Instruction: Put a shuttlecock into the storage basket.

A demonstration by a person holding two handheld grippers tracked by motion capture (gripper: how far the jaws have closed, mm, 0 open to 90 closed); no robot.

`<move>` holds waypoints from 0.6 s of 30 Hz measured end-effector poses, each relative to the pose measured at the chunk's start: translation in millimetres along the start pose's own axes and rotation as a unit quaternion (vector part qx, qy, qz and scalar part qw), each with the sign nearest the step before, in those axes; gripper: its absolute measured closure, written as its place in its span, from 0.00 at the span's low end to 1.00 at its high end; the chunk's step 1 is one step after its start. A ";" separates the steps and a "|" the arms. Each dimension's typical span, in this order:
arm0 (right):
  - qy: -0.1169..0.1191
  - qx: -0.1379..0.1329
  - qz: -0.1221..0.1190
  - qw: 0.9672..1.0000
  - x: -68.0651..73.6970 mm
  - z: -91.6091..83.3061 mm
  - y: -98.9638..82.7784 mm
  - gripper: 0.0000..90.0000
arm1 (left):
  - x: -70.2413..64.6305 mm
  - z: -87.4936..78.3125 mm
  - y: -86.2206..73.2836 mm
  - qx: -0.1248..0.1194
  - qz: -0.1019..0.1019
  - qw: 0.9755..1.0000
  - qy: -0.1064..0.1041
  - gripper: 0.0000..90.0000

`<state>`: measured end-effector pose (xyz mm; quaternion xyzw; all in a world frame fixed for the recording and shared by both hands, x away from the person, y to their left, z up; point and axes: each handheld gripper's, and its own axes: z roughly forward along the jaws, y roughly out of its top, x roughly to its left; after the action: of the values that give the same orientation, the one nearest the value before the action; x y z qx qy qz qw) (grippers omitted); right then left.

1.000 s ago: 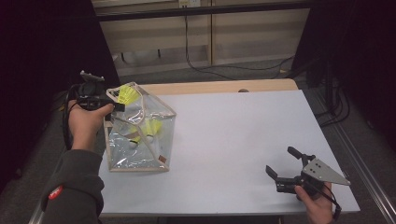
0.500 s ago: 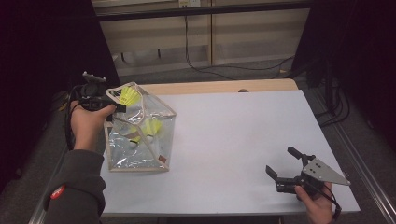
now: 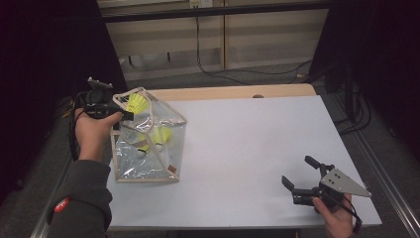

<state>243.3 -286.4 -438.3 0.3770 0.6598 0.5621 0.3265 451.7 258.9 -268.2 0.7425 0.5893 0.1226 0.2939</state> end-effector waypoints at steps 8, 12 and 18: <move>0.000 0.001 0.000 1.000 -0.1 -0.2 0.0 0.01 | -1.2 3.2 -0.3 0.001 0.001 1.000 -0.002 0.71; -0.001 0.002 0.000 1.000 -0.2 -0.4 0.1 0.01 | -2.7 4.0 0.0 0.000 0.001 1.000 -0.003 0.70; 0.001 0.000 -0.001 1.000 -0.1 -0.1 0.1 0.01 | -4.7 5.7 0.3 0.005 0.002 1.000 -0.010 0.71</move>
<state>243.3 -286.5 -438.2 0.3762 0.6605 0.5620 0.3262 453.6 252.7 -271.9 0.7461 0.5857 0.1127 0.2959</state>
